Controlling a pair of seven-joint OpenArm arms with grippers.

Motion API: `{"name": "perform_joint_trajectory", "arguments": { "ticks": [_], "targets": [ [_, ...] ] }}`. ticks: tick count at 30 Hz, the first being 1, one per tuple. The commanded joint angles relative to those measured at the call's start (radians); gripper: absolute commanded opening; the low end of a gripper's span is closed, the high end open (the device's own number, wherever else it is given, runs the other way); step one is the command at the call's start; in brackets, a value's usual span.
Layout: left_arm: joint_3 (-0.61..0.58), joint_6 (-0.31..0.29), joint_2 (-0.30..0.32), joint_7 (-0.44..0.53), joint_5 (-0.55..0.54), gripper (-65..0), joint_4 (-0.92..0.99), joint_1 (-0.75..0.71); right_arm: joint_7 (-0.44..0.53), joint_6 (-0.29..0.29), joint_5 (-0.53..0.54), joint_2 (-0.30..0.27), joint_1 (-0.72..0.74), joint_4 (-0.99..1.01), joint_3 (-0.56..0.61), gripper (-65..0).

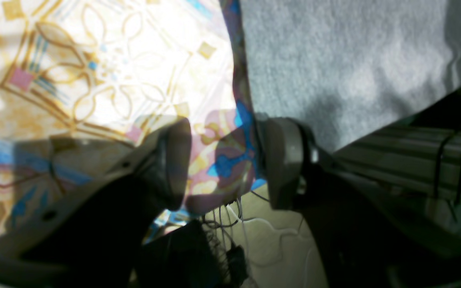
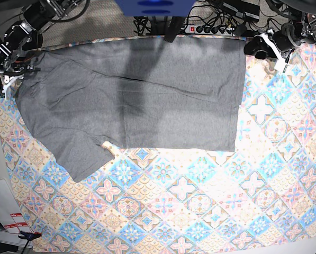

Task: Fold the T-shirt properly
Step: 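Release the shirt edge and raise both grippers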

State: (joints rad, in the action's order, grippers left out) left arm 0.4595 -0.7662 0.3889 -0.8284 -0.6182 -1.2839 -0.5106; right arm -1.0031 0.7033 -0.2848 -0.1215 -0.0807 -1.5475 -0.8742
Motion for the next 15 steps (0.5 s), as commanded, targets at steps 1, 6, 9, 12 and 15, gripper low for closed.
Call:
{"name": "perform_joint_trajectory", "arguments": {
  "ticks": [1, 6, 9, 12, 15],
  "targets": [
    [0.029, 0.068, 0.002, -0.042, 0.151, -30.5, 0.016, -0.010, 0.010, -0.005, -0.003, -0.019, 0.008, -0.020, -0.003, -36.8],
    [0.075, 0.068, -0.044, -0.018, 0.156, -30.5, -0.201, -0.062, 0.011, -0.005, -0.003, -0.019, 0.008, -0.038, -0.003, -36.8],
    [0.132, 0.068, -0.101, -0.021, 0.163, -30.5, -0.376, -0.096, 0.011, -0.005, -0.003, 0.004, 0.008, -0.097, -0.003, -36.8],
    [0.189, 0.068, -0.149, -0.022, 0.165, -30.5, -0.492, -0.105, 0.005, -0.005, -0.003, 0.026, 0.008, -0.156, -0.003, -36.8],
    [0.236, 0.068, -0.186, -0.067, 0.165, -30.5, -0.564, -0.093, 0.005, -0.005, -0.003, 0.030, 0.008, -0.183, -0.001, -36.8]
  ]
}}
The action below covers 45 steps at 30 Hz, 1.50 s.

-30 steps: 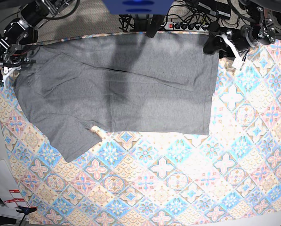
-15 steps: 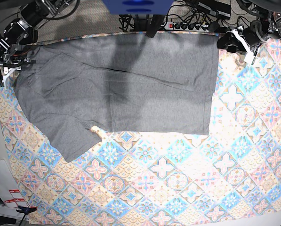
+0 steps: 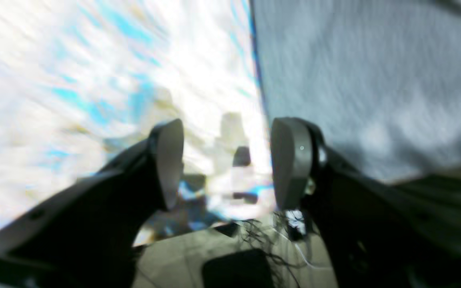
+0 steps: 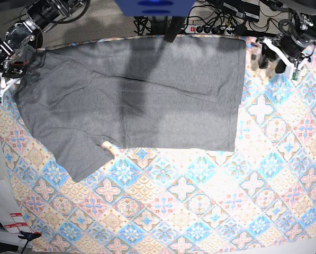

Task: Fold the T-shirt properly
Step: 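Release the shirt edge and raise both grippers, then move both grippers down to the shirt's hem corners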

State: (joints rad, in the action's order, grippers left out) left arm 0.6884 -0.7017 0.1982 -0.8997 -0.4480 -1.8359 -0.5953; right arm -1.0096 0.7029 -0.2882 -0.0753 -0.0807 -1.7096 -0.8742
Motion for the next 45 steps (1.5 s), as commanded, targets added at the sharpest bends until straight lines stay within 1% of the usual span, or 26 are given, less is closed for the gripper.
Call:
{"name": "perform_joint_trajectory", "arguments": {
  "ticks": [1, 5, 10, 13, 16, 17, 19, 20, 23, 24, 26, 28, 30, 34, 37, 40, 42, 43, 45],
  "targets": [
    [0.009, 0.004, -0.004, -0.016, -0.005, -30.5, -0.034, 0.008, 0.011, -0.005, 0.001, -0.016, 0.008, -0.027, 0.002, -36.8],
    [0.012, 0.004, -0.015, -0.118, -0.005, -30.5, -0.098, 0.093, 0.010, -0.005, 0.001, -0.016, 0.008, -0.068, 0.068, -36.8],
    [0.014, 0.004, -0.015, -0.304, -0.007, -30.5, -0.147, 0.245, 0.010, -0.005, -0.001, -0.016, 0.025, -0.120, 0.109, -36.8],
    [0.012, 0.004, -0.010, -0.359, -0.002, -30.5, -0.146, 0.340, 0.010, -0.005, -0.001, -0.016, 0.074, -0.120, 0.129, -36.8],
    [-0.002, 0.004, -0.016, -0.385, 0.039, -30.5, -0.144, 0.432, 0.010, -0.005, -0.003, -0.021, 0.109, -0.120, 0.175, -36.8],
    [-0.028, 0.004, -0.016, -0.402, 0.061, -30.5, -0.143, 0.466, 0.010, -0.005, -0.006, -0.021, 0.127, -0.117, 0.194, -36.8],
    [-0.083, 0.004, -0.016, -0.444, 0.102, -30.5, -0.141, 0.521, 0.010, -0.005, -0.067, -0.022, 0.166, -0.108, 0.232, -36.7],
    [-0.106, 0.004, -0.019, -0.462, 0.124, -30.5, -0.141, 0.547, 0.010, -0.005, -0.116, -0.022, 0.186, -0.097, 0.260, -36.6],
    [-0.146, 0.004, -0.058, -0.477, 0.183, -30.5, -0.117, 0.616, 0.011, -0.005, -0.243, -0.017, 0.238, -0.051, 0.347, -33.1],
    [-0.154, 0.004, -0.067, -0.477, 0.214, -30.5, -0.091, 0.644, 0.013, -0.005, -0.271, -0.014, 0.247, -0.037, 0.370, -31.6],
    [-0.163, 0.004, -0.088, -0.477, 0.260, -30.5, -0.006, 0.699, 0.015, -0.005, -0.279, -0.011, 0.269, -0.017, 0.392, -30.5],
    [-0.160, 0.004, -0.104, -0.476, 0.308, -30.5, 0.124, 0.762, 0.016, -0.005, -0.279, -0.010, 0.295, 0.007, 0.392, -30.4],
    [-0.158, 0.004, -0.105, -0.456, 0.337, -30.5, 0.247, 0.808, 0.016, -0.005, -0.279, -0.010, 0.321, 0.043, 0.393, -30.4],
    [-0.158, 0.004, -0.104, -0.306, 0.357, -30.2, 0.423, 0.863, 0.019, -0.005, -0.279, -0.010, 0.373, 0.127, 0.390, -30.4],
    [-0.157, 0.004, -0.101, -0.229, 0.372, -30.4, 0.589, 0.920, 0.019, -0.005, -0.279, -0.010, 0.390, 0.162, 0.390, -30.4],
    [-0.143, 0.004, -0.075, -0.135, 0.378, -30.4, 0.776, 0.957, 0.041, -0.005, -0.279, -0.010, 0.394, 0.165, 0.392, -30.4],
    [-0.135, 0.004, -0.072, -0.068, 0.378, -30.4, 0.835, 0.961, 0.070, -0.005, -0.279, -0.010, 0.394, 0.168, 0.390, -30.4],
    [-0.134, 0.004, -0.072, -0.051, 0.380, -30.4, 0.838, 0.961, 0.084, -0.005, -0.279, -0.010, 0.394, 0.170, 0.390, -30.4],
    [-0.134, 0.004, -0.072, -0.049, 0.380, -30.4, 0.838, 0.961, 0.099, -0.005, -0.279, -0.010, 0.394, 0.170, 0.390, -30.3]
  ]
}}
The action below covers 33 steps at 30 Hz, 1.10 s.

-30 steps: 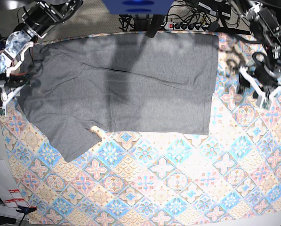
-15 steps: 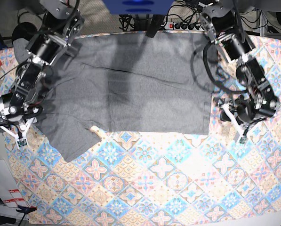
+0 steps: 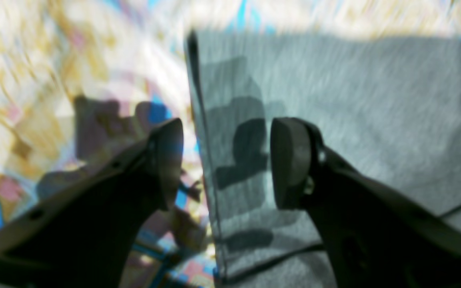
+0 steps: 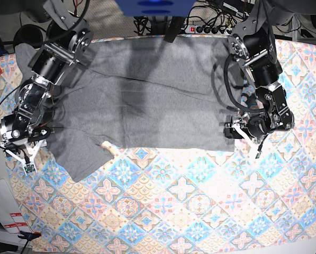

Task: Fold the T-shirt properly
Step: 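Move both grippers down to the shirt's hem corners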

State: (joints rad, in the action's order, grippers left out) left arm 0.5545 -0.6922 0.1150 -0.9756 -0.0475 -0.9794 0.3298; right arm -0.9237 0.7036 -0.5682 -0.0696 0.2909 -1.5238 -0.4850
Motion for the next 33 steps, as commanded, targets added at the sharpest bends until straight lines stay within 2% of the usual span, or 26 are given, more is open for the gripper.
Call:
{"name": "perform_joint_trajectory", "arguments": {
  "ticks": [1, 11, 14, 20, 22, 26, 28, 33],
  "targets": [
    [0.000, -0.006, 0.012, 0.031, -0.021, -30.4, -0.019, 0.036, 0.018, -0.005, 0.001, -0.016, 0.023, -0.016, 0.001, -30.3],
    [-0.006, -0.006, 0.025, 0.082, -0.019, -30.4, -0.005, 0.033, 0.028, -0.005, 0.001, -0.016, 0.023, 0.049, -0.001, -30.4],
    [-0.006, -0.006, 0.032, 0.090, -0.028, -30.4, 0.098, 0.047, 0.084, -0.005, 0.001, -0.016, 0.060, 0.085, -0.001, -30.4],
    [-0.006, -0.006, 0.055, 0.163, -0.027, -30.4, 0.258, 0.073, 0.228, -0.005, 0.001, -0.016, 0.176, 0.335, -0.002, -30.3],
    [-0.006, -0.006, 0.055, 0.162, -0.027, -30.4, 0.259, 0.073, 0.279, -0.005, 0.001, -0.016, 0.204, 0.408, -0.002, -30.2],
    [-0.006, -0.006, 0.058, 0.162, -0.027, -30.4, 0.259, 0.071, 0.317, -0.005, 0.001, -0.020, 0.294, 0.584, -0.005, -30.2],
    [-0.006, -0.006, 0.059, 0.162, -0.027, -30.4, 0.259, 0.070, 0.369, -0.005, 0.001, -0.023, 0.327, 0.665, -0.042, -30.2],
    [-0.006, -0.006, 0.061, 0.162, -0.027, -30.5, 0.259, 0.070, 0.529, -0.005, -0.002, -0.085, 0.396, 0.895, -0.057, -30.2]
  ]
}}
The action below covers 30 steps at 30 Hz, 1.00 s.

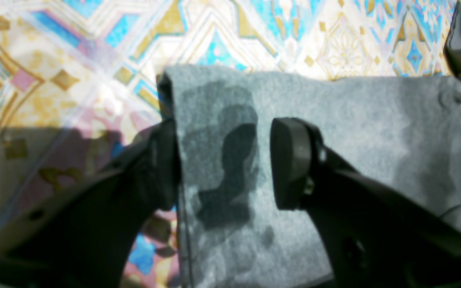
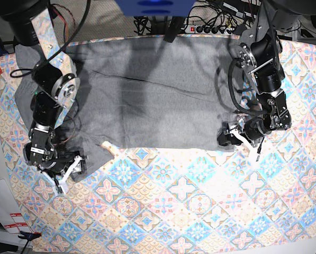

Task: Fold the T-shirt properly
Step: 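Move both grippers down to the shirt's hem corners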

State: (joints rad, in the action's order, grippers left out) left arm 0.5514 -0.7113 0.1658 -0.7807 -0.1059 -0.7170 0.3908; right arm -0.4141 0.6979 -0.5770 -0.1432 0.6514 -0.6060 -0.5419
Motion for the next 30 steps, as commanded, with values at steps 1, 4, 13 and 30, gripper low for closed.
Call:
{"name": "perform_joint_trajectory", "arguments": {
  "ticks": [1, 4, 13, 30],
  "targets": [
    [-0.003, 0.013, 0.010, -0.033, 0.031, -30.5, -0.003, 0.009, 0.047, 0.000, 0.007, -0.029, 0.046, 0.022, -0.001, -30.2],
    [-0.003, 0.013, 0.010, -0.033, 0.036, -30.5, -0.003, 0.007, 0.142, 0.000, 0.007, -0.071, 0.057, 0.131, 0.003, -30.2],
    [-0.004, 0.013, 0.011, -0.033, 0.038, -30.5, -0.003, 0.007, 0.350, -0.125, 0.007, -0.152, 0.078, 0.315, 0.004, -30.2],
    [-0.004, 0.013, 0.031, -0.033, 0.038, -30.5, -0.005, -0.005, 0.413, -0.215, 0.005, -0.174, 0.063, 0.427, 0.049, -30.2]
  ]
}}
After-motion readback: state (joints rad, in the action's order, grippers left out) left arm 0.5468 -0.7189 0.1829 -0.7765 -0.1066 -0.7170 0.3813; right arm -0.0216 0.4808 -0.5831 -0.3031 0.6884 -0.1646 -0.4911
